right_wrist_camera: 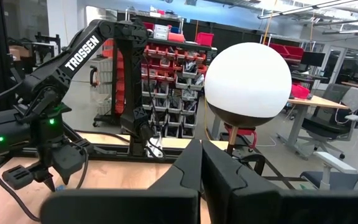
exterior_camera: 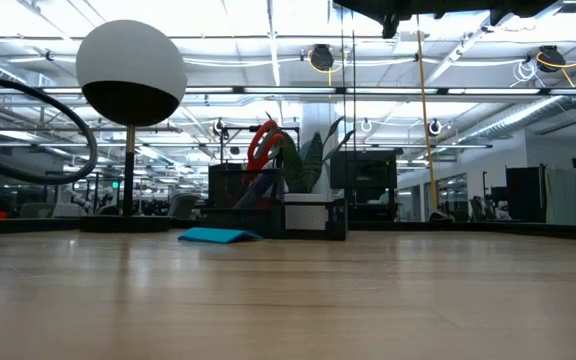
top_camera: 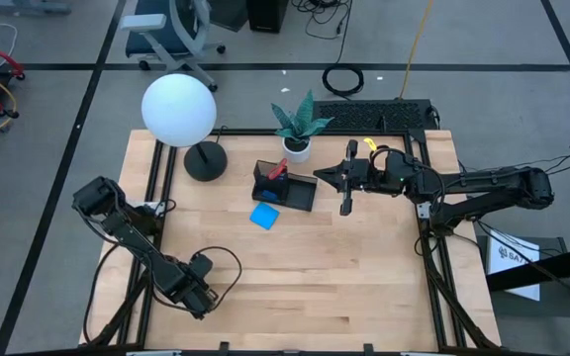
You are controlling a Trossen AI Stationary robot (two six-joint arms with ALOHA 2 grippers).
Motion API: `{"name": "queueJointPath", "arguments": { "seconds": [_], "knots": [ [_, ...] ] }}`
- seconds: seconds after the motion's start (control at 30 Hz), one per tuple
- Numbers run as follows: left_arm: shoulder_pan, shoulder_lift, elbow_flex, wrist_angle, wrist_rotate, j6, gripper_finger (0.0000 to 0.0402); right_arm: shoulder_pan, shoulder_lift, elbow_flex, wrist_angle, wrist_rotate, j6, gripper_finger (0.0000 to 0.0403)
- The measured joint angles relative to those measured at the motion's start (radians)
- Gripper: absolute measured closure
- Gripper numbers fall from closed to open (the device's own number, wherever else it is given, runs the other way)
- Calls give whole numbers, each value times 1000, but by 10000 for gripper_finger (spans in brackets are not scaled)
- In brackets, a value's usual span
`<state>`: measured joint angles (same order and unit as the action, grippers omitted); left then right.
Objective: Pick and place office supplies into organizer
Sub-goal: Put the blue binder clip into the desk organizer
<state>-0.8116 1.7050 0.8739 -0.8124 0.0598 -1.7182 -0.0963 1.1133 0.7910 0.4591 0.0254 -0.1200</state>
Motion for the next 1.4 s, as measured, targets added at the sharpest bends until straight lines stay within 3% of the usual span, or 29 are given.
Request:
{"name": "queueJointPath", "arguments": {
  "seconds": [0.6,0.97,1.4],
  "knots": [
    [5,-35,-32,43,-32,75,250,0,0,0,0,0,0,403],
    [6,-55,-62,88,-35,56,351,0,0,0,0,0,0,403],
    [5,-60,-64,87,-48,53,342,0,0,0,0,0,0,403]
  ]
}}
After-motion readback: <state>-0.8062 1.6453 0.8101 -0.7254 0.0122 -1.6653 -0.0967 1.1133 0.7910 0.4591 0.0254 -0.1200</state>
